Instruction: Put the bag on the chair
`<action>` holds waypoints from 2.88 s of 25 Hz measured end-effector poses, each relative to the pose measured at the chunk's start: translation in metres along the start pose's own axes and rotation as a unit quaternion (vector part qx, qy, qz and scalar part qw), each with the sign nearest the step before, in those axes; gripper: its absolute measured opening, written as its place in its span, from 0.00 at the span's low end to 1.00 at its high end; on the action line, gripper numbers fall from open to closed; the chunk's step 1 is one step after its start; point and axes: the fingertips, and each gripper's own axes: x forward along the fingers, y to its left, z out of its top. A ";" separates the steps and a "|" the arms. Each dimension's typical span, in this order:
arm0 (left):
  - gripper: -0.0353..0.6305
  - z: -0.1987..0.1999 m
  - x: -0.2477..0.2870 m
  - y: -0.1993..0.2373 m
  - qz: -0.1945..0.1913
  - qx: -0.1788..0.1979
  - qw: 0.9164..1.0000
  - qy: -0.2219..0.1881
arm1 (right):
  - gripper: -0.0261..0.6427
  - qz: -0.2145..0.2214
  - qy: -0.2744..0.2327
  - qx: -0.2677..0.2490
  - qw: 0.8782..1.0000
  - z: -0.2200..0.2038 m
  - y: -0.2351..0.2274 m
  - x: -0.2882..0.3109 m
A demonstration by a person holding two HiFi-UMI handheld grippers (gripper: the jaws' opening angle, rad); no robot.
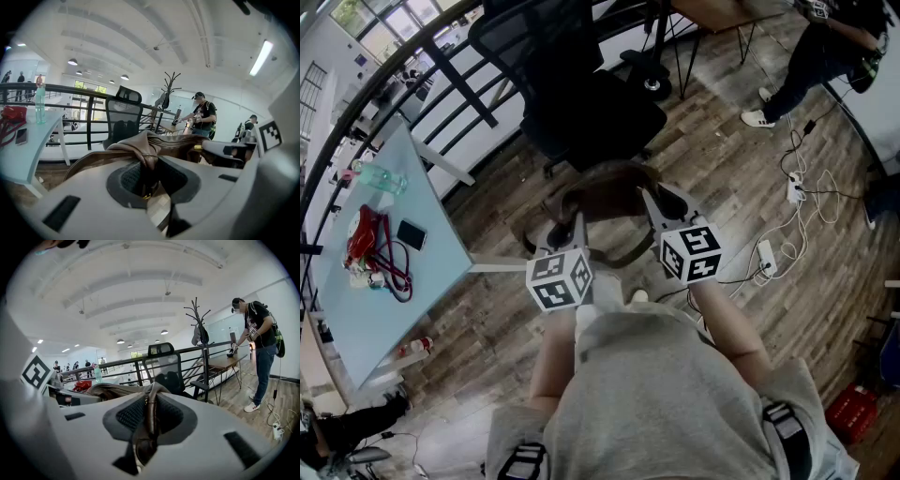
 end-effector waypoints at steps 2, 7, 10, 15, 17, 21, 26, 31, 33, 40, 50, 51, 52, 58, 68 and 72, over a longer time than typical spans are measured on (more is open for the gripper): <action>0.14 -0.007 -0.011 -0.013 0.001 -0.002 1.000 0.001 | 0.13 0.005 0.002 -0.004 1.000 -0.004 0.002 -0.019; 0.14 -0.022 -0.035 -0.044 -0.001 0.003 1.000 0.007 | 0.13 0.012 0.007 0.001 1.000 -0.015 -0.002 -0.062; 0.14 -0.028 -0.042 -0.053 -0.002 0.005 1.000 0.002 | 0.13 0.010 0.006 0.003 1.000 -0.021 -0.004 -0.078; 0.14 -0.032 -0.043 -0.067 -0.004 0.008 1.000 -0.002 | 0.13 0.016 0.000 0.019 1.000 -0.024 -0.015 -0.090; 0.14 -0.031 -0.043 -0.070 -0.005 0.010 1.000 -0.002 | 0.14 0.018 -0.002 0.025 1.000 -0.020 -0.017 -0.090; 0.14 -0.029 -0.041 -0.066 -0.002 0.005 1.000 0.002 | 0.14 0.022 0.003 0.021 1.000 -0.017 -0.014 -0.084; 0.14 -0.029 -0.030 -0.059 0.000 -0.003 1.000 0.006 | 0.14 0.024 0.014 0.028 0.999 -0.024 -0.019 -0.073; 0.14 -0.021 -0.008 -0.046 0.000 -0.007 1.000 0.009 | 0.14 0.020 0.022 0.034 0.999 -0.024 -0.027 -0.048; 0.14 -0.016 0.005 -0.041 -0.001 -0.010 1.000 0.010 | 0.14 0.018 0.024 0.031 0.999 -0.020 -0.031 -0.035; 0.14 0.010 0.054 -0.021 -0.004 -0.015 1.000 0.010 | 0.14 0.017 0.033 0.030 0.999 -0.009 -0.052 0.017; 0.14 0.064 0.125 0.024 -0.015 -0.016 1.000 0.012 | 0.14 0.010 0.035 0.036 0.999 0.028 -0.070 0.107; 0.14 0.070 0.132 0.028 -0.016 -0.014 1.000 0.013 | 0.14 0.009 0.034 0.036 0.999 0.032 -0.071 0.115; 0.14 0.075 0.138 0.031 -0.019 -0.013 1.000 0.014 | 0.14 0.007 0.034 0.037 0.999 0.036 -0.073 0.122; 0.14 0.106 0.176 0.054 -0.032 -0.005 0.999 0.016 | 0.14 -0.008 0.031 0.043 0.999 0.055 -0.082 0.166; 0.14 0.135 0.223 0.087 -0.048 0.002 0.999 0.019 | 0.14 -0.024 0.027 0.042 0.998 0.073 -0.090 0.225; 0.14 0.142 0.238 0.095 -0.055 0.003 0.998 0.021 | 0.14 -0.029 0.028 0.044 0.998 0.077 -0.095 0.240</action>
